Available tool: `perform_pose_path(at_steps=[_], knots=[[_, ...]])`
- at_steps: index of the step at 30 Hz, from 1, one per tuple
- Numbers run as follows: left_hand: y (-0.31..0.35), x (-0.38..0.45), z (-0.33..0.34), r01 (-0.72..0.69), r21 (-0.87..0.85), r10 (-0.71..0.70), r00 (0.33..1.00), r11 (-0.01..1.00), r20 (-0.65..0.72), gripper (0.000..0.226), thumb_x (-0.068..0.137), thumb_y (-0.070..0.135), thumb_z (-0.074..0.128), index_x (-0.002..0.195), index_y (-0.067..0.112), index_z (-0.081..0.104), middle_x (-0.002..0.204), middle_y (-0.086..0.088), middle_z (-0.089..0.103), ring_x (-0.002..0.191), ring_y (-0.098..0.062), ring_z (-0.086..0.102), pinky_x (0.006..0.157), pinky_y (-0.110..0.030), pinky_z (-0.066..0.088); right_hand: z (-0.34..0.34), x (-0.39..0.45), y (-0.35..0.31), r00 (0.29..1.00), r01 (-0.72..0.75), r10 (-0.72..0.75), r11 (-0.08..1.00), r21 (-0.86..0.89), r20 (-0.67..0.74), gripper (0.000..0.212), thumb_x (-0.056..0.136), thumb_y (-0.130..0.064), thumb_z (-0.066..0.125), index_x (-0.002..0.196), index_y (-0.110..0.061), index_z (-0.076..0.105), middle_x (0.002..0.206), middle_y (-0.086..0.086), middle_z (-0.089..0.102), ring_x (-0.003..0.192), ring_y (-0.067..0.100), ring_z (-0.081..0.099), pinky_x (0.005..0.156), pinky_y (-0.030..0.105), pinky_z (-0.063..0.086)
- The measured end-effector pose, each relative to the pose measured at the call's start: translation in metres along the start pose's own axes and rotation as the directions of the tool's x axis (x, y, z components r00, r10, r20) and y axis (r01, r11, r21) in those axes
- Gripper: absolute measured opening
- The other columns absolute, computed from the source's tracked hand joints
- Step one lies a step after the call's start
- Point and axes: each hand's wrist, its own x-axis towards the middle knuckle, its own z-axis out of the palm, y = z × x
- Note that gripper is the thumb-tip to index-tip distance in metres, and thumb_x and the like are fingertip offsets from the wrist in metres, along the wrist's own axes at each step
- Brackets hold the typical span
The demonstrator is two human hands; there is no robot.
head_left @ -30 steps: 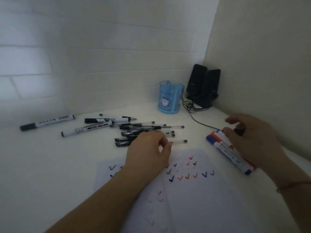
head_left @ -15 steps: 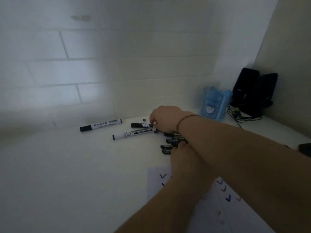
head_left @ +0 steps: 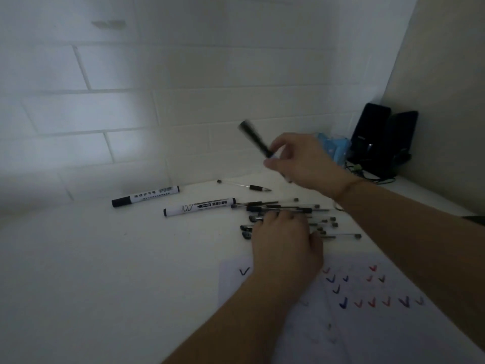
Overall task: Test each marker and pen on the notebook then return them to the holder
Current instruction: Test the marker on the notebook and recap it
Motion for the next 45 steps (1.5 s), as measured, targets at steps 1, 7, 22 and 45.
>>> perform_pose_path(at_steps=[1, 7, 22, 45], knots=[[0.005, 0.0, -0.004, 0.012, -0.038, -0.011, 1.0, 0.999, 0.003, 0.027, 0.084, 0.046, 0.046, 0.078, 0.022, 0.058, 0.08, 0.003, 0.06, 0.079, -0.021, 0.054, 0.068, -0.034, 0.046, -0.017, -0.018, 0.001, 0.998, -0.066, 0.069, 0.982, 0.179, -0.012, 0.013, 0.081, -0.019, 0.072, 0.088, -0.016, 0.061, 0.056, -0.001, 0.059, 0.048, 0.008, 0.052, 0.048, 0.021, 0.042], [0.015, -0.004, -0.014, 0.051, -0.112, -0.047, 0.998, 0.992, 0.041, 0.033, 0.086, 0.06, 0.049, 0.1, 0.031, 0.045, 0.088, 0.014, 0.048, 0.086, -0.012, 0.049, 0.076, -0.031, 0.044, -0.093, -0.156, 0.025, 0.947, -0.304, 0.299, 0.706, 0.64, 0.119, 0.008, 0.078, -0.007, 0.059, 0.085, -0.007, 0.063, 0.078, 0.021, 0.069, 0.063, 0.029, 0.062, 0.044, 0.029, 0.041], [0.042, -0.021, -0.021, -0.3, -0.42, 0.328, 0.945, 0.857, -0.004, 0.048, 0.091, 0.057, 0.04, 0.134, 0.035, 0.039, 0.122, 0.022, 0.048, 0.115, 0.003, 0.045, 0.093, -0.016, 0.036, -0.095, -0.211, 0.057, 0.971, -0.199, 0.224, 0.949, 0.244, -0.082, 0.018, 0.093, -0.046, 0.042, 0.103, -0.034, 0.051, 0.102, -0.012, 0.066, 0.096, 0.009, 0.064, 0.082, 0.037, 0.052], [0.064, -0.022, -0.026, -0.505, -0.41, 0.61, 0.771, 0.76, 0.181, 0.021, 0.098, 0.039, 0.036, 0.093, 0.023, 0.047, 0.074, 0.014, 0.044, 0.064, -0.009, 0.042, 0.056, -0.031, 0.039, -0.087, -0.219, 0.042, 0.988, -0.15, 0.143, 0.787, 0.598, 0.06, 0.033, 0.061, -0.042, 0.077, 0.068, -0.02, 0.054, 0.047, 0.01, 0.053, 0.038, 0.019, 0.045, 0.041, 0.026, 0.04]])
